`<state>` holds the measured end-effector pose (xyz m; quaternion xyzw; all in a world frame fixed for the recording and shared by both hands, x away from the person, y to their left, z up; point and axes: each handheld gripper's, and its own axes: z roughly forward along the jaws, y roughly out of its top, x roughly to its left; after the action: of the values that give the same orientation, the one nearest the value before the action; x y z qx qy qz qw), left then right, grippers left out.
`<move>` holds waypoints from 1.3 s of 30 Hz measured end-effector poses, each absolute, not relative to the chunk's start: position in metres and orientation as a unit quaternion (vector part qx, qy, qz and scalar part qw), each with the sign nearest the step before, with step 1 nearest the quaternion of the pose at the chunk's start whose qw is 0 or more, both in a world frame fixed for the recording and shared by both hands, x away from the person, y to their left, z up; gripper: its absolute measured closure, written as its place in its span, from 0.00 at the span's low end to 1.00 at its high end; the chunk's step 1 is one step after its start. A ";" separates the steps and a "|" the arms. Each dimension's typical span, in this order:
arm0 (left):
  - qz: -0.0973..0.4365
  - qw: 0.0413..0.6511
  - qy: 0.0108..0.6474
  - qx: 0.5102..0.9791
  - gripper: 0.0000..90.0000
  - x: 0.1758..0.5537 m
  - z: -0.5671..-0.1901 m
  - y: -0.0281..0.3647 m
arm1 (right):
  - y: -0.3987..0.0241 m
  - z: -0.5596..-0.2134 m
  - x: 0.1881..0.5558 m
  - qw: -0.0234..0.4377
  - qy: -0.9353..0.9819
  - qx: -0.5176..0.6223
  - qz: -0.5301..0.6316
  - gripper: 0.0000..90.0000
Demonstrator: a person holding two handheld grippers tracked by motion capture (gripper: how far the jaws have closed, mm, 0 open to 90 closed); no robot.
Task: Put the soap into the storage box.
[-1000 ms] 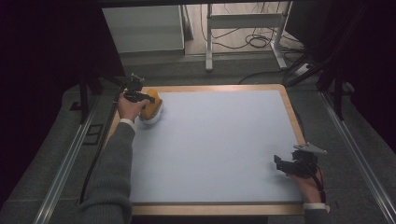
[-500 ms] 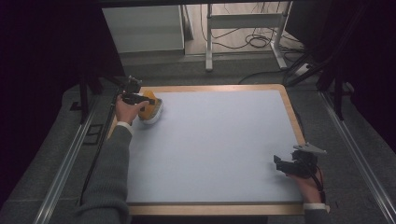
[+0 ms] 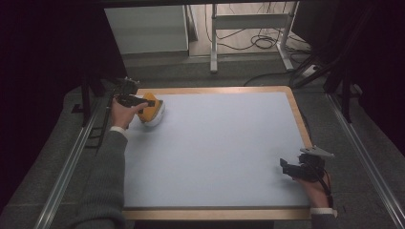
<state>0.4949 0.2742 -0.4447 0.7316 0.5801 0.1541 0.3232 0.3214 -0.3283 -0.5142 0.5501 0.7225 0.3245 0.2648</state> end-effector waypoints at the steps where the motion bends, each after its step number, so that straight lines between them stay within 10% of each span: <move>1: 0.159 0.326 0.577 0.732 0.19 0.492 -0.443 0.275 | -0.328 -0.514 0.321 0.265 0.723 0.550 0.324 0.07; 39: 0.128 0.398 0.483 0.769 0.21 0.358 -0.487 0.235 | -0.327 -0.511 0.320 0.271 0.723 0.547 0.324 0.07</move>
<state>0.3578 0.2352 -0.4870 0.7690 0.4833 0.1283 0.3982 0.3195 -0.3268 -0.5108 0.5466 0.7232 0.3241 0.2705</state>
